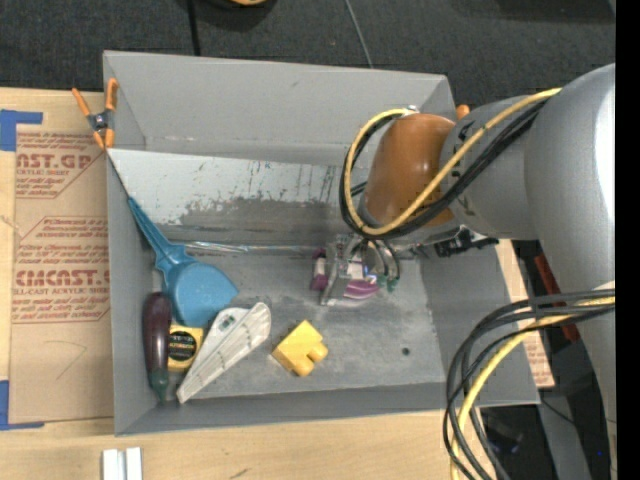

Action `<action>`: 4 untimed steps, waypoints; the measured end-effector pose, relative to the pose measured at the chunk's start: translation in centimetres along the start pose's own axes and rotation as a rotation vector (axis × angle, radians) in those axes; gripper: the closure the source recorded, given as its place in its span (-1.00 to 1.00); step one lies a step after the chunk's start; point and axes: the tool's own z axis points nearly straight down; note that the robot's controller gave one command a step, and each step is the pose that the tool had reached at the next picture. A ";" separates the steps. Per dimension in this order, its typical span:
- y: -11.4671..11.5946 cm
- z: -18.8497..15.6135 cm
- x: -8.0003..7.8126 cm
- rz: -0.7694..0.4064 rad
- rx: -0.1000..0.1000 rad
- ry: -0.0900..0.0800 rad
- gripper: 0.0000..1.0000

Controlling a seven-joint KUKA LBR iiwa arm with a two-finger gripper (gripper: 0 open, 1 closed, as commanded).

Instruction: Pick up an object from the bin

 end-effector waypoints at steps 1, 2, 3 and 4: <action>-0.6 0.3 -0.1 0.086 0.002 0.009 -1.00; -0.6 0.3 -0.1 0.086 0.002 0.010 -1.00; -1.5 -3.8 -0.1 0.094 0.002 0.013 -1.00; -1.7 -7.5 -0.5 0.094 0.001 0.004 -1.00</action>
Offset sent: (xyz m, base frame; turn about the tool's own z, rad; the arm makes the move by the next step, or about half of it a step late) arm 0.0000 0.0000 0.0000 0.0000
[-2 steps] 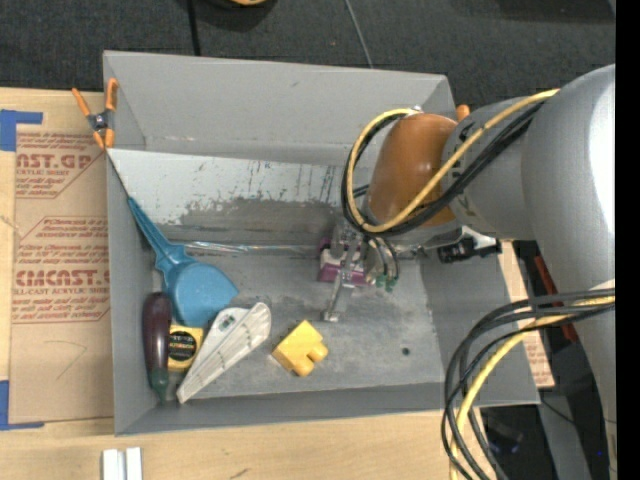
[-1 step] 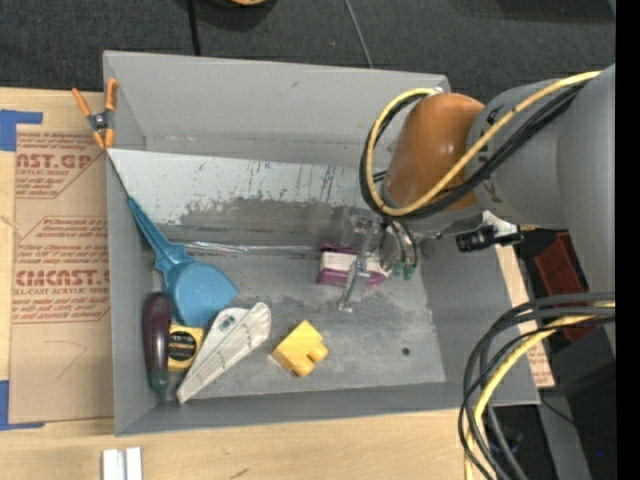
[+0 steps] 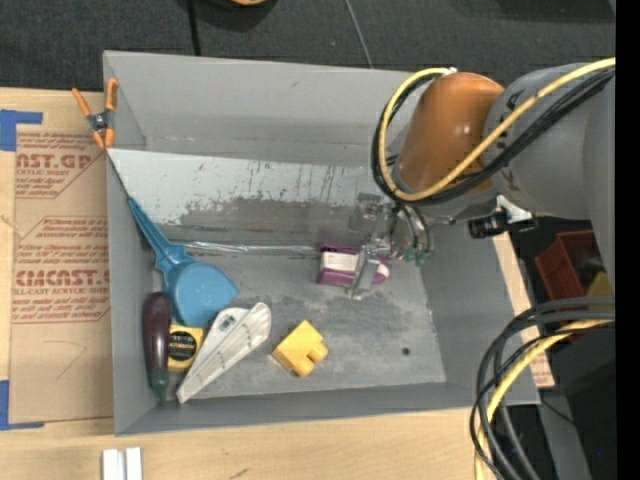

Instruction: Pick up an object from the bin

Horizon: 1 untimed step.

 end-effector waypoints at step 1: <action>-0.4 5.1 -0.1 0.041 -0.001 -0.001 -1.00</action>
Offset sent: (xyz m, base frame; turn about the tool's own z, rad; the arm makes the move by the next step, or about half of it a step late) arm -0.0052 -0.0020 -0.0787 0.1972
